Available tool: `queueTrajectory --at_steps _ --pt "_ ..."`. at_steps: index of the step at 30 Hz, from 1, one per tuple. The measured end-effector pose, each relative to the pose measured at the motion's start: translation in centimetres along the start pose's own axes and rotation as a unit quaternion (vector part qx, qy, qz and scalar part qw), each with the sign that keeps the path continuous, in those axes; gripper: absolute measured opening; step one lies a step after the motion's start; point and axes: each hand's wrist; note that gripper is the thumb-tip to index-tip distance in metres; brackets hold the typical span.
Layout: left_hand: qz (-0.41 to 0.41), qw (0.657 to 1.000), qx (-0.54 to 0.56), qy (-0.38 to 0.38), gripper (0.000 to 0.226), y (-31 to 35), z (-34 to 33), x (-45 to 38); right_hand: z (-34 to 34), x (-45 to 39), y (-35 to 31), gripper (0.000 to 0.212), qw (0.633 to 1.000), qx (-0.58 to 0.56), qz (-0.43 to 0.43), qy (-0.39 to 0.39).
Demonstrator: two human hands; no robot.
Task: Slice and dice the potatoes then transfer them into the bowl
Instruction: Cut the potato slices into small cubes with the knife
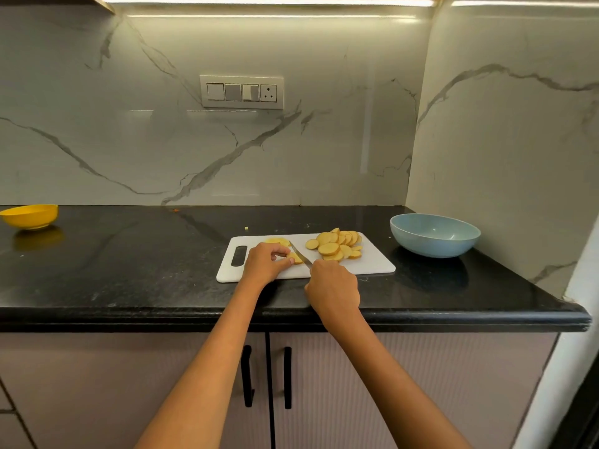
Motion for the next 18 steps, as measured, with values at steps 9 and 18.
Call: queueTrajectory --at_steps 9,18 --pt "0.010 1.000 0.007 -0.006 0.022 0.0 0.0 -0.1 0.2 -0.2 0.0 0.026 1.000 0.011 0.020 -0.009" --pt "0.012 1.000 0.000 -0.002 0.018 0.2 0.1 -0.1 0.7 -1.5 -0.8 0.025 0.998 0.017 0.049 -0.020"
Point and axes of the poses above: each hand's wrist, its own x-axis away from the middle knuckle, its own z-axis out of the back of the hand, y = z × x, and after that the axes turned 2 degrees about z, right-handed
